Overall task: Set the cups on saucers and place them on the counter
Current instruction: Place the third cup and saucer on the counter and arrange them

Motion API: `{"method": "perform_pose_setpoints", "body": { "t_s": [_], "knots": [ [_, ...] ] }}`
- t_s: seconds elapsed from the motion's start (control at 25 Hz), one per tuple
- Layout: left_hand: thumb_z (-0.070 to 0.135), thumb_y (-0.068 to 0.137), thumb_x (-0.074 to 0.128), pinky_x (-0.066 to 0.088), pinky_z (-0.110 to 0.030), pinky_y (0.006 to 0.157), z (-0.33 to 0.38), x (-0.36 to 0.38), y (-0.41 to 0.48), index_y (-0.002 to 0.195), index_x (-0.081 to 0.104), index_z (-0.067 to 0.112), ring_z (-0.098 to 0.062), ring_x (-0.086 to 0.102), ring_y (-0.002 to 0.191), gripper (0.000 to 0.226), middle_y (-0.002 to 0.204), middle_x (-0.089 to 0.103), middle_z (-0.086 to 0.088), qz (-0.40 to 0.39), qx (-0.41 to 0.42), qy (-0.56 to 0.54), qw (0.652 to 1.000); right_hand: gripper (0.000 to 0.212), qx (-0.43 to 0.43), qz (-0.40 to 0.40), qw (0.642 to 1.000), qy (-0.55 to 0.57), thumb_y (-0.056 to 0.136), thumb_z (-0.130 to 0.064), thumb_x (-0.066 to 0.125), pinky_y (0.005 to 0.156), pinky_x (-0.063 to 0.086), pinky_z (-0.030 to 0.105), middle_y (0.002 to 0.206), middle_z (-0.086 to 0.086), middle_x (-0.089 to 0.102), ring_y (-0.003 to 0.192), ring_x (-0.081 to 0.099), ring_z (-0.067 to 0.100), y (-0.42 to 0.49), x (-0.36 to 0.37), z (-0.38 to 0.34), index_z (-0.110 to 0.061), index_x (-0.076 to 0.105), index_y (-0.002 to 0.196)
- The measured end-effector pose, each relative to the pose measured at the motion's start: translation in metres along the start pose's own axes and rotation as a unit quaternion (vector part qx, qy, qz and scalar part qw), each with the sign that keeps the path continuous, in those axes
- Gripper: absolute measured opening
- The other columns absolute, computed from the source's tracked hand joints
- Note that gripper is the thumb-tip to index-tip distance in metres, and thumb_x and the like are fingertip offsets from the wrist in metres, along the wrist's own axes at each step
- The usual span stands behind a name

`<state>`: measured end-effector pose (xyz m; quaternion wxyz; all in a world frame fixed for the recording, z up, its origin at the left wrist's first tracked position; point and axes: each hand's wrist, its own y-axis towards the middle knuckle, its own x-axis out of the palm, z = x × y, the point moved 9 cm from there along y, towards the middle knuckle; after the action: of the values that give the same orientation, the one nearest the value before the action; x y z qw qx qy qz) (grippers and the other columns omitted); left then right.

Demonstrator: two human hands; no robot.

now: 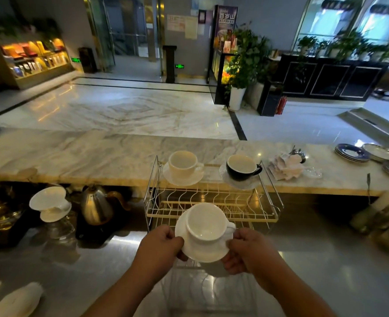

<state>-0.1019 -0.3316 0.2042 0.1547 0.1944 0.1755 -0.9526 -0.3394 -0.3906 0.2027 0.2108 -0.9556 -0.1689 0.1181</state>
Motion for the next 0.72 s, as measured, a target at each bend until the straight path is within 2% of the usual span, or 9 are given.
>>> {"method": "perform_pose_setpoints", "body": {
  "t_s": [0.2,0.36,0.44,0.6,0.72],
  "knots": [
    [0.019,0.087,0.066,0.047,-0.031,0.057,0.039,0.005,0.026,0.084,0.062,0.012,-0.005,0.059,0.051,0.008,0.067,0.08,0.003,0.0,0.024,0.014,1.0,0.011,-0.007,-0.001,1.0,-0.022,0.099,-0.005,0.057,0.058,0.062,0.035,0.074,0.019,0.077,0.063,0.074,0.03,0.019,-0.023,-0.033,-0.001,0.067,0.101],
    [0.022,0.089,0.065,0.047,-0.029,0.055,0.058,0.016,0.052,0.089,0.066,0.014,0.0,0.06,0.043,0.008,0.068,0.081,0.005,-0.006,0.02,0.035,0.999,0.01,-0.005,0.014,0.999,-0.046,0.099,-0.006,0.058,0.057,0.061,0.034,0.075,0.018,0.078,0.066,0.077,0.03,0.043,-0.042,-0.05,-0.001,0.066,0.101],
    [0.022,0.089,0.066,0.05,-0.031,0.055,0.063,0.022,0.065,0.089,0.068,0.013,-0.002,0.062,0.046,0.009,0.068,0.081,0.005,-0.007,0.018,0.049,0.999,0.009,-0.002,0.02,0.998,-0.057,0.099,-0.006,0.058,0.056,0.062,0.034,0.075,0.018,0.078,0.067,0.077,0.031,0.057,-0.05,-0.054,-0.002,0.066,0.101],
    [0.023,0.086,0.066,0.062,-0.044,0.074,0.065,0.032,0.085,0.084,0.071,0.013,-0.018,0.071,0.069,0.011,0.07,0.081,0.001,-0.005,0.014,0.08,0.997,0.009,0.012,0.014,0.997,-0.077,0.099,-0.005,0.058,0.056,0.062,0.035,0.074,0.018,0.079,0.068,0.078,0.032,0.082,-0.057,-0.05,-0.003,0.066,0.1],
    [0.024,0.083,0.067,0.06,-0.041,0.075,0.063,0.039,0.1,0.08,0.071,0.014,-0.017,0.071,0.073,0.012,0.066,0.079,0.006,-0.007,0.009,0.111,0.994,0.009,0.023,0.015,0.996,-0.088,0.098,-0.007,0.059,0.058,0.064,0.036,0.072,0.015,0.079,0.067,0.078,0.029,0.101,-0.062,-0.046,-0.004,0.068,0.099]
  ]
}}
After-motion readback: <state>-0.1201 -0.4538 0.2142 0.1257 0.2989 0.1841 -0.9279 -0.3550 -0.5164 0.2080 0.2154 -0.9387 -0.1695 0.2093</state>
